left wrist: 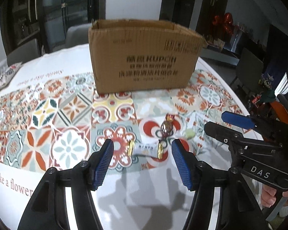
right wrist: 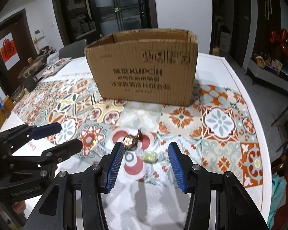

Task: Organize snacks
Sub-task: 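Move both tools back toward the white bar and pale green candy, then grasp the white bar with the left tool while the right tool grasps the pale green candy, then carry both items over the box and open both tools to drop them, then move the left tool back toward the gold-wrapped round candy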

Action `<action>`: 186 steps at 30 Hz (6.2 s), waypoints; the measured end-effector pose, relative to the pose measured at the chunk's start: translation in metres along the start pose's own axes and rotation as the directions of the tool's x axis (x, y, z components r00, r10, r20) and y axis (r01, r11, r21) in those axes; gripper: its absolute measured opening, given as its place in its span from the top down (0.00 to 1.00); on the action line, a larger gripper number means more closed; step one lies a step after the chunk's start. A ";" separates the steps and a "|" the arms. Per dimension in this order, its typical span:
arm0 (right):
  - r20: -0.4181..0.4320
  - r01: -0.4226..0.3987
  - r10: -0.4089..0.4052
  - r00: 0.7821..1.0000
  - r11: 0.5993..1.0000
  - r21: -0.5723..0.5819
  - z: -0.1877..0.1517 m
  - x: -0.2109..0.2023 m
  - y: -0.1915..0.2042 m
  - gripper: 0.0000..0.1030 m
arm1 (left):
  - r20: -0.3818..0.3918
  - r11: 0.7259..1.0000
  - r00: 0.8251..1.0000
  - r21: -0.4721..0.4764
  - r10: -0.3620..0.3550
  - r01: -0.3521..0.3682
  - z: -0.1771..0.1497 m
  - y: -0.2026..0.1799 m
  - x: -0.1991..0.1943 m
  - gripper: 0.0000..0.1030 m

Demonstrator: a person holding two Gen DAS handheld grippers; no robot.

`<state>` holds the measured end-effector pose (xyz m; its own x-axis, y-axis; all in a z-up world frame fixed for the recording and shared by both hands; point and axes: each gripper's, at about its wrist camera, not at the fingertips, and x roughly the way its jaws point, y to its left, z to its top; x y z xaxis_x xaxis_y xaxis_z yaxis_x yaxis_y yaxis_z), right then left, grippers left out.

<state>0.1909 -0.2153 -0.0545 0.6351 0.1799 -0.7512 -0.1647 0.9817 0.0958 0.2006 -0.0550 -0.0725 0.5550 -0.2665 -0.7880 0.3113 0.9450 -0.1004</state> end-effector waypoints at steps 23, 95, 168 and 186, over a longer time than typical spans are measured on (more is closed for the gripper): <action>-0.119 0.013 -0.013 0.993 1.000 0.004 -0.014 0.050 -0.008 0.52 | -0.119 0.998 0.993 -0.063 -0.013 0.006 -0.007 0.010 0.062 0.40; 0.130 -0.018 0.018 0.991 1.000 0.002 0.034 -0.040 0.017 0.71 | 0.237 0.997 0.970 -0.038 -0.061 0.072 0.040 0.002 -0.062 0.89; 0.233 0.099 -0.085 0.969 0.994 -0.051 0.137 -0.033 -0.001 0.49 | 0.321 0.995 0.946 0.063 0.053 -0.077 0.136 0.016 -0.043 0.57; 0.140 0.093 -0.094 0.986 0.996 0.015 0.056 -0.034 -0.010 0.40 | 0.192 0.999 0.981 0.045 0.018 -0.027 0.062 -0.005 -0.030 0.47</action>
<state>0.2128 -0.2275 0.0070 0.7472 0.0934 -0.6581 -0.0936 0.9950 0.0349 0.2302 -0.0637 -0.0108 0.6982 -0.2808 -0.6585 0.3306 0.9424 -0.0512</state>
